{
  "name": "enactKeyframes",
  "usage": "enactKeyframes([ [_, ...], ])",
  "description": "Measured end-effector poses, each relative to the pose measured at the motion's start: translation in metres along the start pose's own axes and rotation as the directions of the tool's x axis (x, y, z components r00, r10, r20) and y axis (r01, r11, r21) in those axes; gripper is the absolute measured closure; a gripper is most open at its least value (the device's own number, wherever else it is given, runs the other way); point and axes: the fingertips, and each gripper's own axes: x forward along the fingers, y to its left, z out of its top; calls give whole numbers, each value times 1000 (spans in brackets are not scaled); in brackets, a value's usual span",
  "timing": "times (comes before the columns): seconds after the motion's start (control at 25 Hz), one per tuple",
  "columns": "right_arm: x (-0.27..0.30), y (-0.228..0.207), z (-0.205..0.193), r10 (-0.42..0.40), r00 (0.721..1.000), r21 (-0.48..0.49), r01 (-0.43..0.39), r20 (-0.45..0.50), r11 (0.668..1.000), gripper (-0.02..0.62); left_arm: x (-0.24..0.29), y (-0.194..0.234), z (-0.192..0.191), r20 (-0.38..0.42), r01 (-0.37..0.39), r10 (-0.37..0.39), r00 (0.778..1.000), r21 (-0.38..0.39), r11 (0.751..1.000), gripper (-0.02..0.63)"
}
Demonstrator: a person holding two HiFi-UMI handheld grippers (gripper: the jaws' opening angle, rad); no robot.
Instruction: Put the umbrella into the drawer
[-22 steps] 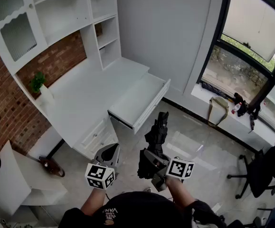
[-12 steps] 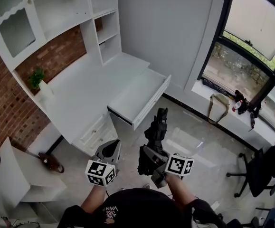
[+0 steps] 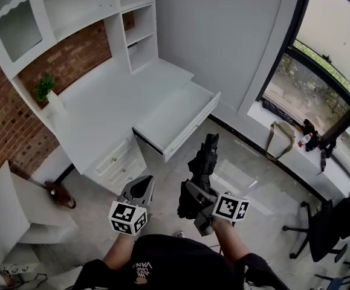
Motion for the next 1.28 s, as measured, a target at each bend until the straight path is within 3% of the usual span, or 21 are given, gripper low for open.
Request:
enactKeyframes([
  [0.36, 39, -25, 29, -25, 1000, 19, 25, -2, 999, 321, 51, 29, -1, -25, 28, -28, 999, -16, 999, 600],
  [0.88, 167, -46, 110, -105, 992, 40, 103, 69, 994, 321, 158, 138, 40, -39, 136, -136, 990, 3, 991, 600],
  [1.28, 243, -63, 146, -161, 981, 84, 152, 113, 985, 321, 208, 196, 58, -62, 222, -220, 974, 38, 974, 600],
])
